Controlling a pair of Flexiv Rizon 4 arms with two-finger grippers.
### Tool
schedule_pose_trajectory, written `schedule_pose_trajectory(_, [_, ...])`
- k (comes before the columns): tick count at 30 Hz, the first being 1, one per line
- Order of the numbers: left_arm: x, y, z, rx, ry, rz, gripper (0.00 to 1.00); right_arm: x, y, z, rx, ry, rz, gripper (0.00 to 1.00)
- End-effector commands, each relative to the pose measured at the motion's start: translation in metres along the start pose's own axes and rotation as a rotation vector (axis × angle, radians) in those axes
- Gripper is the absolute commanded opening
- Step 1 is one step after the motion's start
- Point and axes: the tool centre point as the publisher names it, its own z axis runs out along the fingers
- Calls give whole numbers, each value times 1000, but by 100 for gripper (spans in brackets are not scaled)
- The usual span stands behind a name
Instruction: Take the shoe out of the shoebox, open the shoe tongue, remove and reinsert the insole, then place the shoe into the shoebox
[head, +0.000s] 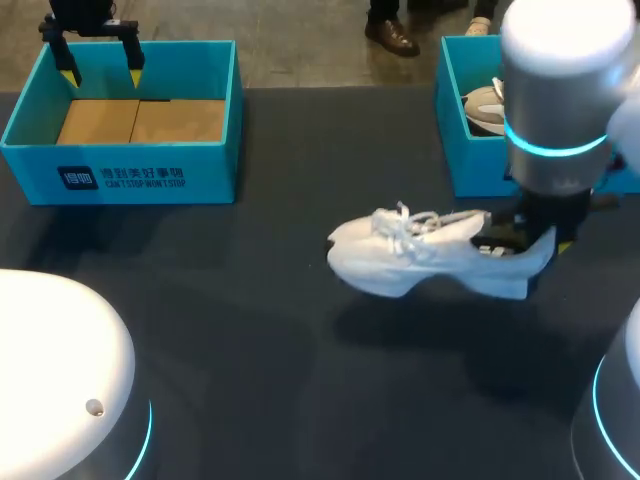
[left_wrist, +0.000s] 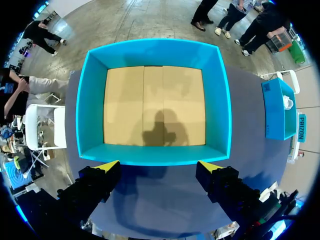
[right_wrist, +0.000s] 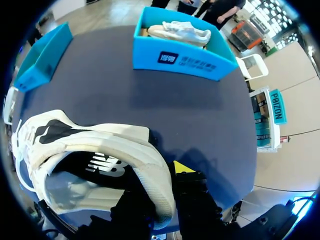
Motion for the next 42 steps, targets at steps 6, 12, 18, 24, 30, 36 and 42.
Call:
schedule_pose_trajectory(6, [0,0,0,0,0,0,100,39,-9,11,11,-23,-17,0])
schedule_pose_trajectory(12, [0,0,0,0,0,0,100,42,-11,11,21,-3,-17,0])
schedule_pose_trajectory(18, [0,0,0,0,0,0,100,42,-11,11,21,-3,-17,0])
schedule_pose_trajectory(24, [0,0,0,0,0,0,100,66,-12,11,36,-48,-54,0])
schedule_pose_trajectory(30, [0,0,0,0,0,0,100,100,-14,19,46,-81,-86,0])
schedule_pose_trajectory(36, [0,0,0,0,0,0,100,118,-16,23,40,-87,-87,0])
schedule_pose_trajectory(42, [0,0,0,0,0,0,100,133,-23,37,38,-70,-96,0])
